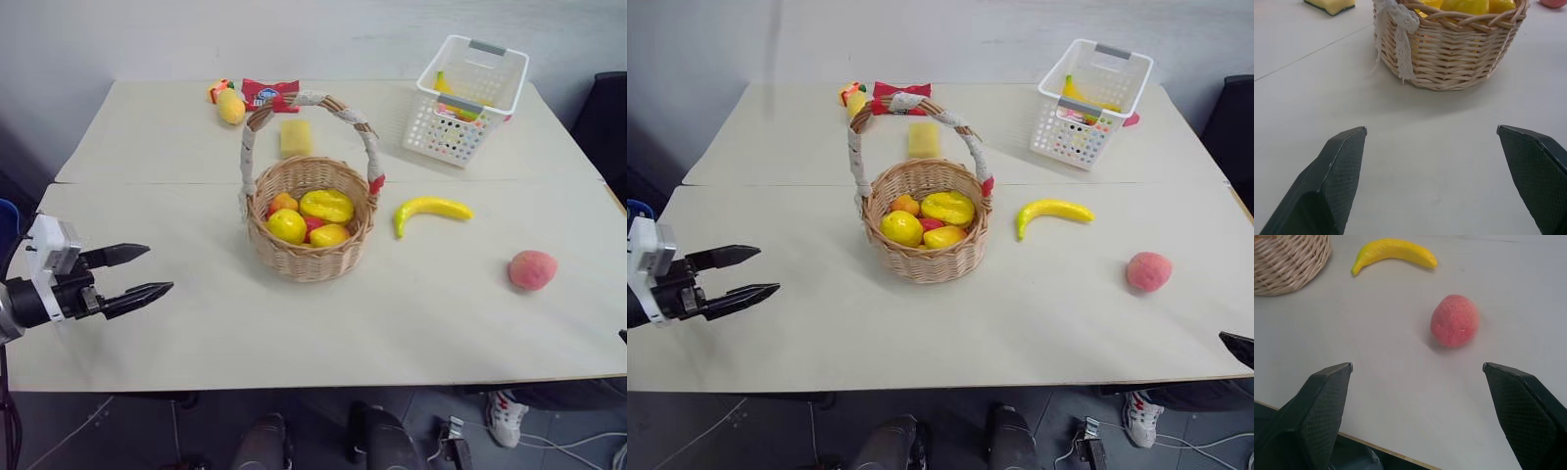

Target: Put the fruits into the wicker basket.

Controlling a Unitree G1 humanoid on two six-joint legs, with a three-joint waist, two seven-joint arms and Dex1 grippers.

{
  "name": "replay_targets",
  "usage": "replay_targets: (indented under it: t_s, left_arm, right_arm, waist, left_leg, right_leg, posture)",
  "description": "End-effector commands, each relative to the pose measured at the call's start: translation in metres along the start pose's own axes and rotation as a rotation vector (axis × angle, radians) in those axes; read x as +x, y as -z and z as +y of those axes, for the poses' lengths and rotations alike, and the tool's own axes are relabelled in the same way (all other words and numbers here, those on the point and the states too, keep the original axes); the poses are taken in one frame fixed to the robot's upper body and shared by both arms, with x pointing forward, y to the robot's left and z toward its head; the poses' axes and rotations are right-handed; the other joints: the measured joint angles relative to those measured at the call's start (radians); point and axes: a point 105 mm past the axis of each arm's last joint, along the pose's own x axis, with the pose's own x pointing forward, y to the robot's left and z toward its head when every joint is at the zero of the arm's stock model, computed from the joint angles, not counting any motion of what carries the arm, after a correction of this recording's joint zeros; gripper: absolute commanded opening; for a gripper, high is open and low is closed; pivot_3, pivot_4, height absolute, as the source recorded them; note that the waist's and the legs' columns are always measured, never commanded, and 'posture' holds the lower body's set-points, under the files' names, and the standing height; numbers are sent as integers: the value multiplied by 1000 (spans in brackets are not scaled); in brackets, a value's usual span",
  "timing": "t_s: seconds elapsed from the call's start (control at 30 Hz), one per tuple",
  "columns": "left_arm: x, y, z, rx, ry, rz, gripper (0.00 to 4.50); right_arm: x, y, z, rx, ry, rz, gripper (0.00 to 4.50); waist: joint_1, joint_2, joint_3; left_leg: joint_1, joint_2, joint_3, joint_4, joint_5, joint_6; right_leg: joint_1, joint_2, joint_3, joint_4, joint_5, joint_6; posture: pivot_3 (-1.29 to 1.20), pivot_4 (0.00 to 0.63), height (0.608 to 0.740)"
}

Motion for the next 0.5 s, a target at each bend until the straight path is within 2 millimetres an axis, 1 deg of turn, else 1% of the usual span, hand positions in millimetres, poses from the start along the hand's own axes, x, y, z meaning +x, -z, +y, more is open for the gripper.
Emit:
replay_targets:
  t_s: [0.03,0.17,0.33,0.5]
  left_arm:
    - [3,-9,-5,46,9,-22,4500]
    - [6,-4,-2,40,-26,3,4500]
    - [9,-3,-2,45,-23,5,4500]
    - [12,-4,-1,49,-19,5,4500]
  right_arm:
    - [3,-12,5,-30,-9,-26,4440]
    - [9,-11,8,-34,-7,-28,4440]
    - [13,-11,8,-50,20,-24,4440]
    - [13,-13,9,-55,36,-39,4440]
  waist:
    - [0,1,0]
    - [0,1,0]
    - [0,1,-1]
    - [1,1,-1]
  left_leg:
    - [0,0,0,0,0,0]
    - [0,1,1,0,-1,-1]
    - [0,1,1,0,-1,-1]
    - [0,1,2,0,-1,-2]
  right_leg:
    - [0,0,0,0,0,0]
    - [0,0,1,1,0,0]
    - [0,1,1,1,0,0]
    - [0,1,1,1,0,0]
  posture:
    - [0,150,740]
    - [0,150,740]
    - [0,150,740]
    - [0,150,740]
